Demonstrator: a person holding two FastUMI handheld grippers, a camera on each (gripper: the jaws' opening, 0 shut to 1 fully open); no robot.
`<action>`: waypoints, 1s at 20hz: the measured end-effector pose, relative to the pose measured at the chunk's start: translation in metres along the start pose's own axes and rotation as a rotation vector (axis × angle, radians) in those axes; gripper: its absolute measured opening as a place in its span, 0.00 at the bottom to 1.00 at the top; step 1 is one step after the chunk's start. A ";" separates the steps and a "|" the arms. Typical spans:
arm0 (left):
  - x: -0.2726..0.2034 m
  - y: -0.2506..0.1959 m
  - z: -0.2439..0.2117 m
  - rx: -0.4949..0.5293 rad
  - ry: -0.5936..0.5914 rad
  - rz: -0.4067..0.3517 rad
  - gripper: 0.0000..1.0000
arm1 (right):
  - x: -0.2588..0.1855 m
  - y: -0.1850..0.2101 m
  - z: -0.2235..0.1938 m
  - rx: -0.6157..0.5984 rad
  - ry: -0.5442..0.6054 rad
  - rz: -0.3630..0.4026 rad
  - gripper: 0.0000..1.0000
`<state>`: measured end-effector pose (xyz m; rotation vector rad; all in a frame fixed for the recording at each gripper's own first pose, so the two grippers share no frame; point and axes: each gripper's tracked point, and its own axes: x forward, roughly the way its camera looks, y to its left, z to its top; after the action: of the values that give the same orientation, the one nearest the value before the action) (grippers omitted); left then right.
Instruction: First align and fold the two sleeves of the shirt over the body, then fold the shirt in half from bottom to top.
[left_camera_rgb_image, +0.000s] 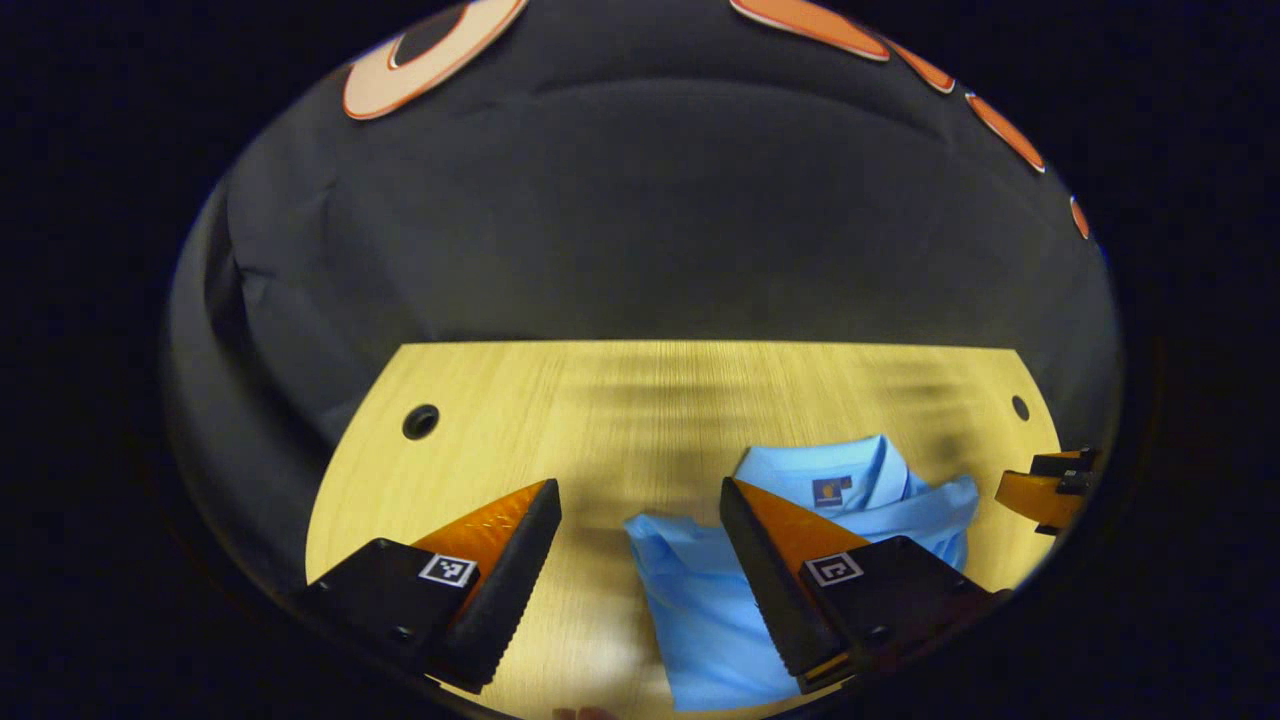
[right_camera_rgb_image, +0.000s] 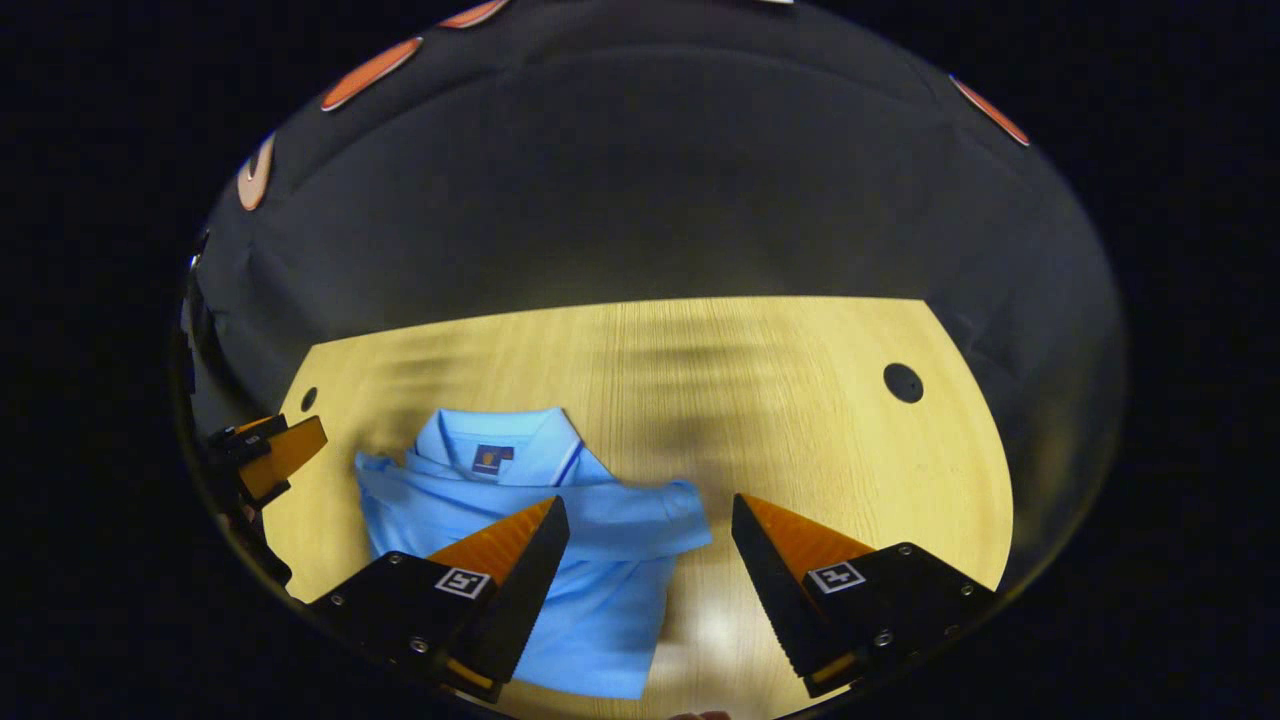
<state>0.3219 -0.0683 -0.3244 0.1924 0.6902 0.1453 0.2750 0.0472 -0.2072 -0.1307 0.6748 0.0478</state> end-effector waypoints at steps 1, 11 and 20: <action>-0.016 0.001 0.009 -0.009 -0.031 -0.003 1.00 | -0.014 0.001 0.003 -0.005 -0.033 -0.001 0.99; -0.198 0.017 0.026 -0.037 -0.316 0.008 1.00 | -0.171 0.015 0.004 -0.046 -0.294 0.040 0.99; -0.291 0.039 -0.002 -0.011 -0.413 0.006 1.00 | -0.249 0.018 -0.017 0.009 -0.437 0.031 0.99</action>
<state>0.0963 -0.0873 -0.1375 0.2067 0.2781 0.1104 0.0691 0.0624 -0.0665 -0.0966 0.2402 0.0999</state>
